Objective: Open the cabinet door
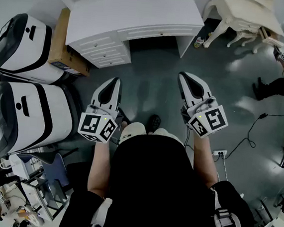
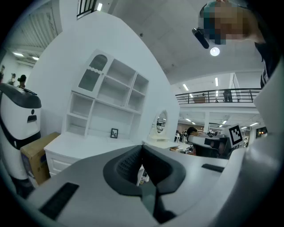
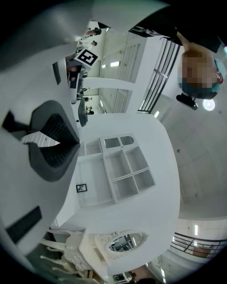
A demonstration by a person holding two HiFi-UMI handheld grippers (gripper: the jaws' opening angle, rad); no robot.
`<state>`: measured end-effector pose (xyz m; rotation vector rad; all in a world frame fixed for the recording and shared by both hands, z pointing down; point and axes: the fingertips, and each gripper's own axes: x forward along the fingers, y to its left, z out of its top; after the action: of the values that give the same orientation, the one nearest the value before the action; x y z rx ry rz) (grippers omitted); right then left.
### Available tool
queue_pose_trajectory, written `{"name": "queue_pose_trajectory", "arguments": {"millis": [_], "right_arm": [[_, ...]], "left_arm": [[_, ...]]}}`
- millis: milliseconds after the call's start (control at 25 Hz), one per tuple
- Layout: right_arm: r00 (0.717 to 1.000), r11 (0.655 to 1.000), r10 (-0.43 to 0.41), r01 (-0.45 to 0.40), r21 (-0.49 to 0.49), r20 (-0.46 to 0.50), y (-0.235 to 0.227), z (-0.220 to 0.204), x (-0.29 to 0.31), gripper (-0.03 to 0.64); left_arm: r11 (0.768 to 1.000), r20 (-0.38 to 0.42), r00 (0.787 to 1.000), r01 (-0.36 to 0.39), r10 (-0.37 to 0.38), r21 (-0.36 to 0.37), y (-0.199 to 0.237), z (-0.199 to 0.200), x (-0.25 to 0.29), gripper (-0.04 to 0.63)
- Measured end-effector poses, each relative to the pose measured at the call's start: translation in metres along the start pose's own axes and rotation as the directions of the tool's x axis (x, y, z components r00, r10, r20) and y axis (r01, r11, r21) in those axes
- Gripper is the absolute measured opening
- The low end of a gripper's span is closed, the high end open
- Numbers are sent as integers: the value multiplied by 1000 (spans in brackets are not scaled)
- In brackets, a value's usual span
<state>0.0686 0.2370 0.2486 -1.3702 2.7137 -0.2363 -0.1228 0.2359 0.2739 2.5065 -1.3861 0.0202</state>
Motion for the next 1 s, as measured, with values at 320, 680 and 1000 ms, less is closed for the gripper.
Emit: {"name": "queue_pose_trajectory", "arguments": {"millis": [320,680,1000], "right_arm": [[1000,1000,14,-13,18,-4,5,-4,-5,14],[999,997,-37,37,64,1,-13,-13,-13,17],[996,991,-87,88,102,-13,-27,-27,2,17]], "left_arm": [[1000,-6,1000,2,-2,0,-6,-3,-4,22],[1000,-20,1000,-18,18,-2,-13,-12,-4,23],[1000,-54,998,-15,14,-14,5,-19,5,21]]}}
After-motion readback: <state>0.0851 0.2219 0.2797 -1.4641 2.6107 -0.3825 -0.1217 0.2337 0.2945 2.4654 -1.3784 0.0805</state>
